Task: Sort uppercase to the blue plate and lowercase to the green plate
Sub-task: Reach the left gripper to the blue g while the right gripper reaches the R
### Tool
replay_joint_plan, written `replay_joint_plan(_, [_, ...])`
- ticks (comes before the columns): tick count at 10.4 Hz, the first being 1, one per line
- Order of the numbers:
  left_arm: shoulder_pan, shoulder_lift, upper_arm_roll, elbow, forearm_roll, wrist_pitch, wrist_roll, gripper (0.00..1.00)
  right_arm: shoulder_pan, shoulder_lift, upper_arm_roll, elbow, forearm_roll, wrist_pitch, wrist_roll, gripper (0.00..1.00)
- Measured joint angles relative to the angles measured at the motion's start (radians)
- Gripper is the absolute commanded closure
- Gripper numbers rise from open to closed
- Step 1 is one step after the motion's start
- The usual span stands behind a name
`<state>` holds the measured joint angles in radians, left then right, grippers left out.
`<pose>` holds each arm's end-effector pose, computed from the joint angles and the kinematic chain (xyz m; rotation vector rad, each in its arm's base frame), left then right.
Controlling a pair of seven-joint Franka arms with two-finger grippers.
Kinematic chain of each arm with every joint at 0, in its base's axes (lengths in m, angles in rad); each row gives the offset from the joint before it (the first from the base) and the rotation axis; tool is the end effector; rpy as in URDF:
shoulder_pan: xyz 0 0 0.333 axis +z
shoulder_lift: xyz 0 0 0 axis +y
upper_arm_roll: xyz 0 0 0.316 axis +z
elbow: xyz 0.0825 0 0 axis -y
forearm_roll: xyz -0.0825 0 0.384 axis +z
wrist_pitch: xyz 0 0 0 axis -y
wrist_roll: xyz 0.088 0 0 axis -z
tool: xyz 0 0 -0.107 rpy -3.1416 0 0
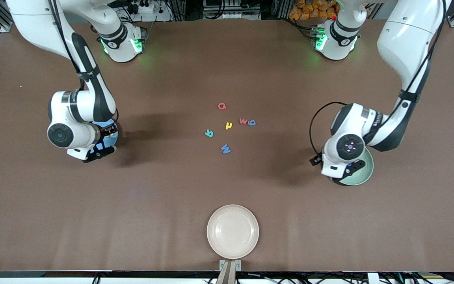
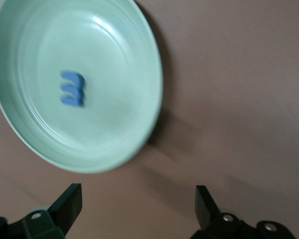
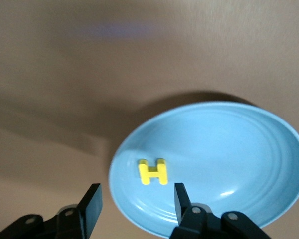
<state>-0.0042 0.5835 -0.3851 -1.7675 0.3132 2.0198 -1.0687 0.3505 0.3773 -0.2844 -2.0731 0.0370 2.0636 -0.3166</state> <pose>0.5932 -0.2066 0.2320 -2.8118 -0.7647 0.2560 0.5429 0.0374 0.2287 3.0075 0.5451 -0.5835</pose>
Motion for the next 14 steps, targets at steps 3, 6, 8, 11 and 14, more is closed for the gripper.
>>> replay_joint_plan(3, [-0.001,0.0,-0.085,-0.013,0.0,0.0,-0.117,0.0,0.017,-0.017,0.067,0.022,0.006,0.013,0.152,0.34])
replay_joint_plan(6, [-0.003,0.0,-0.159,-0.017,0.0,0.002,-0.243,0.0,0.045,-0.033,0.145,0.03,0.006,0.091,0.341,0.34])
replay_joint_plan(8, [-0.019,0.007,-0.202,-0.032,0.0,0.02,-0.377,0.0,0.075,-0.035,0.164,0.028,0.006,0.147,0.441,0.33])
replay_joint_plan(11, [-0.095,0.045,-0.21,-0.077,0.0,0.142,-0.587,0.0,0.087,-0.035,0.222,-0.015,0.006,0.299,0.585,0.33])
replay_joint_plan(14, [-0.162,0.071,-0.21,-0.101,0.0,0.25,-0.781,0.0,0.151,-0.034,0.267,-0.044,0.006,0.399,0.773,0.34])
